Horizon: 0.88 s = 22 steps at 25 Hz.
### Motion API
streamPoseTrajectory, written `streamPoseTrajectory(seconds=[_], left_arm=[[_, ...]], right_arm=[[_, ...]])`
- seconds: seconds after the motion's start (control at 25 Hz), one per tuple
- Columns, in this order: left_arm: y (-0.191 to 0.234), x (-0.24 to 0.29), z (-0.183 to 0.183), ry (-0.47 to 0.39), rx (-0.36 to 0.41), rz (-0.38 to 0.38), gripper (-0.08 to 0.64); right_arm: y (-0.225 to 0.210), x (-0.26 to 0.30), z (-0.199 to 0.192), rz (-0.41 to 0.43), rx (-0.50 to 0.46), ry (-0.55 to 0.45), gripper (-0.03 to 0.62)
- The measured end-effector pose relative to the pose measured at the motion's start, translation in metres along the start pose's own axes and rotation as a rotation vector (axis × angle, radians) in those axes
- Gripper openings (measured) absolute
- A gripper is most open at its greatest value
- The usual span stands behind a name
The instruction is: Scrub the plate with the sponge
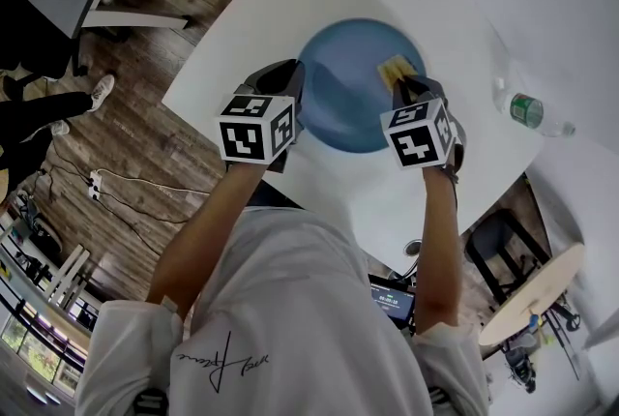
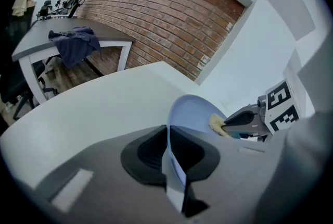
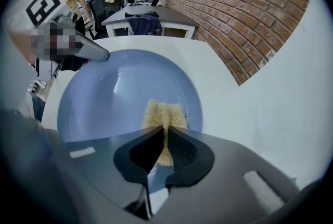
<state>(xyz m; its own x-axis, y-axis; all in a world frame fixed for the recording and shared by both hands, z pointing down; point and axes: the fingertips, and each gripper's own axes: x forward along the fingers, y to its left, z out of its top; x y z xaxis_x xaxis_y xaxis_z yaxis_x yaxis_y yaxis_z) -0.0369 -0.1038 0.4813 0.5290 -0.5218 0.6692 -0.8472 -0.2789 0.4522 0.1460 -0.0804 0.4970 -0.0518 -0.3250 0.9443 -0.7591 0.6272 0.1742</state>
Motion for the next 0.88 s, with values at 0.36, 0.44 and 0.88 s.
streamPoseTrajectory(seconds=[0.36,0.44,0.88], left_arm=[[-0.004,-0.005,0.006,-0.038,0.031,0.003,0.066],[-0.005,-0.008,0.008,-0.046,0.043,0.006,0.083],[0.004,-0.027,0.009,-0.089,0.061,0.070,0.100]], right_arm=[[-0.004,-0.004,0.004,-0.023,0.048,-0.090,0.032],[-0.004,-0.005,0.005,-0.020,0.069,-0.112,0.032],[0.006,-0.030,0.010,0.130,0.285,-0.322,0.031]])
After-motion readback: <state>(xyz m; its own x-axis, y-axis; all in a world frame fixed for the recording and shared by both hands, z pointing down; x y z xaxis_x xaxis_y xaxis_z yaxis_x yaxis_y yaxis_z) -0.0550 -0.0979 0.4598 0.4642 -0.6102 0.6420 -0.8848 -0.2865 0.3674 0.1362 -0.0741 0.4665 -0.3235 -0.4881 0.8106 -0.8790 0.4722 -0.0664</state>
